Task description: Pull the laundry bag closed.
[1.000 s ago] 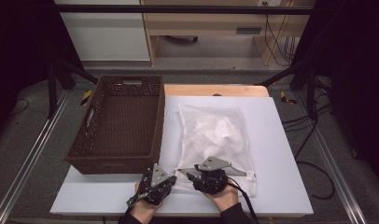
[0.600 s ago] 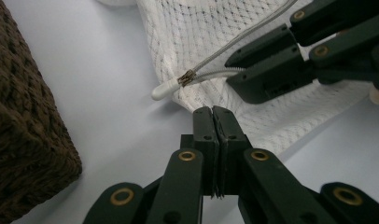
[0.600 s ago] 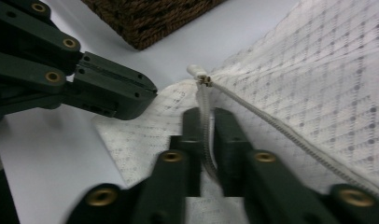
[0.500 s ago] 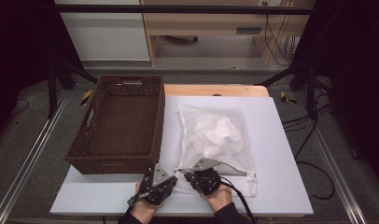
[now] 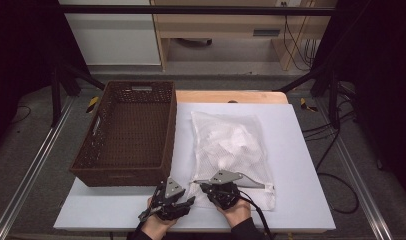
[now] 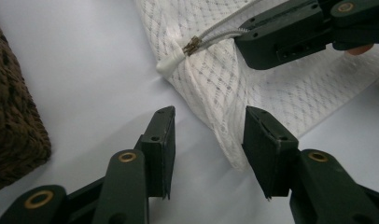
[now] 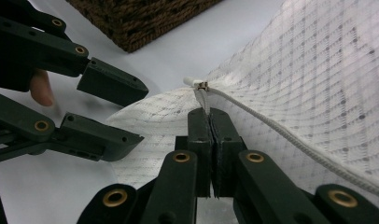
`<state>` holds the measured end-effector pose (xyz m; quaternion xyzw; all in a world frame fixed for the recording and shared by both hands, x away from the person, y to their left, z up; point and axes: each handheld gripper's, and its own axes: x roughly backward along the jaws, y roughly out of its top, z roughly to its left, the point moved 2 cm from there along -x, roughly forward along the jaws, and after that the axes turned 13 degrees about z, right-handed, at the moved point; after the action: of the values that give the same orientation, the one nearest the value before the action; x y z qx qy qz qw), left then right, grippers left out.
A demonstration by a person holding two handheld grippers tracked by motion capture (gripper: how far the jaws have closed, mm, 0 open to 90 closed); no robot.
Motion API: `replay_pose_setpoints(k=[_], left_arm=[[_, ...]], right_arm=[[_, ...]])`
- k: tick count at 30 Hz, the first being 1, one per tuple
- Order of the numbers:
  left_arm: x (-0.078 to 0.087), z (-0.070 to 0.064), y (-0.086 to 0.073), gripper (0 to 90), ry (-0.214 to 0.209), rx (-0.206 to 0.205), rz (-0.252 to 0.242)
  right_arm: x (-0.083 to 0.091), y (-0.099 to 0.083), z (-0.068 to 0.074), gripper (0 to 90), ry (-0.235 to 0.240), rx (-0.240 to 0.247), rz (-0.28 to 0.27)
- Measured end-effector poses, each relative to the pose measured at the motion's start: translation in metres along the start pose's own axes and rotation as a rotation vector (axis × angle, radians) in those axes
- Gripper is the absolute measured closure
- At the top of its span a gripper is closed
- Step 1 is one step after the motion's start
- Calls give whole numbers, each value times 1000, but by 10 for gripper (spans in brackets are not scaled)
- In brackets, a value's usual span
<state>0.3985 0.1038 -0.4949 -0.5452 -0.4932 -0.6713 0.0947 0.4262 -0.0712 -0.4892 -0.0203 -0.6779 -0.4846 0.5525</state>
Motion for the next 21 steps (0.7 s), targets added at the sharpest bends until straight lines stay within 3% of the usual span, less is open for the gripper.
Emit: replay_pose_setpoints(k=[3, 6, 8, 10, 14, 21], left_arm=[[0, -4, 0, 660, 44, -13, 10], [1, -2, 0, 815, 40, -4, 21], [3, -2, -1, 863, 39, -13, 28], [3, -4, -1, 872, 53, -28, 27], [3, -6, -3, 873, 67, -49, 22], [3, -5, -6, 874, 61, -44, 0]], right_arm=[[-3, -1, 0, 878, 2, 6, 27], [-6, -2, 1, 815, -2, 6, 37], [-3, 0, 1, 772, -4, 3, 14], [3, 5, 1, 701, -15, 2, -23], [6, 23, 3, 667, -15, 1, -62], [-23, 37, 8, 689, 3, -11, 11]])
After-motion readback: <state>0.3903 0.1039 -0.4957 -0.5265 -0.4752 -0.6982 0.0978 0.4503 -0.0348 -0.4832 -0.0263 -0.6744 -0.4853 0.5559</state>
